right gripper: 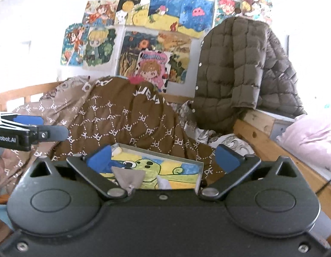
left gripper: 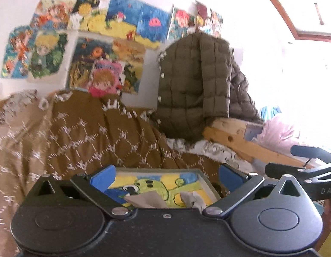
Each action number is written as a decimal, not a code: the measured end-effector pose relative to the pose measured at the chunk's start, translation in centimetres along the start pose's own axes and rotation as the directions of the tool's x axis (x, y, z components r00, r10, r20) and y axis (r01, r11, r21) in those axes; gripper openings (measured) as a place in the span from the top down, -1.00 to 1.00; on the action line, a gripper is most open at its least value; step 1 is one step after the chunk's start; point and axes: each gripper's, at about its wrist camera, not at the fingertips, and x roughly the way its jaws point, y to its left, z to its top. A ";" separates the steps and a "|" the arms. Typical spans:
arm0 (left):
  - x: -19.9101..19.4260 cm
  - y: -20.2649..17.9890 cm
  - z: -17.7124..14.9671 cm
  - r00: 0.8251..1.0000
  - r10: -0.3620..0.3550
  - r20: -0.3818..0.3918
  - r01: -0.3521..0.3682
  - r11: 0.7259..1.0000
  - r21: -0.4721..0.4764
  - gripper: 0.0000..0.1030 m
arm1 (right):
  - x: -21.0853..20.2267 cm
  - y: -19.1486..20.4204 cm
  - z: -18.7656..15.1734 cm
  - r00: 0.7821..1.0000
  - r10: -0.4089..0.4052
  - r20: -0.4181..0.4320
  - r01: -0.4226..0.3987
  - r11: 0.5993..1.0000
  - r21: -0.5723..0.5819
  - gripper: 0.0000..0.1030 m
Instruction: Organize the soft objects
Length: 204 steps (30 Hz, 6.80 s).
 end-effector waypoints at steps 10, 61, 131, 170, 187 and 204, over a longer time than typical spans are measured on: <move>-9.5 -2.5 -2.3 0.995 0.047 0.083 -0.046 0.999 -0.014 -0.99 | -10.3 1.5 -2.4 0.997 -0.052 0.050 0.048 0.996 0.077 -0.99; -10.6 2.5 -17.5 0.879 -0.101 -0.466 0.002 0.978 -0.206 -0.97 | -9.3 10.9 -19.5 0.934 0.126 -0.335 -0.096 0.990 0.106 -0.99; -12.5 0.7 -16.1 0.881 -0.139 -0.452 0.050 0.978 -0.204 0.63 | -4.3 11.3 -20.7 0.916 0.176 -0.360 -0.154 0.984 0.090 0.91; -14.7 0.0 -4.4 0.973 -0.108 -0.203 0.093 0.992 -0.082 0.75 | -16.5 10.1 -14.5 0.999 0.047 0.020 -0.045 0.993 -0.105 0.97; 0.2 1.4 2.7 0.968 -0.067 -0.243 0.048 0.995 -0.084 0.75 | -2.7 3.9 -9.3 0.997 0.050 0.058 -0.039 0.985 -0.170 0.97; 18.7 3.1 -2.4 0.939 -0.145 -0.310 0.131 0.989 -0.064 0.75 | 15.9 -1.7 -9.8 0.990 0.045 -0.135 -0.044 0.999 0.013 0.97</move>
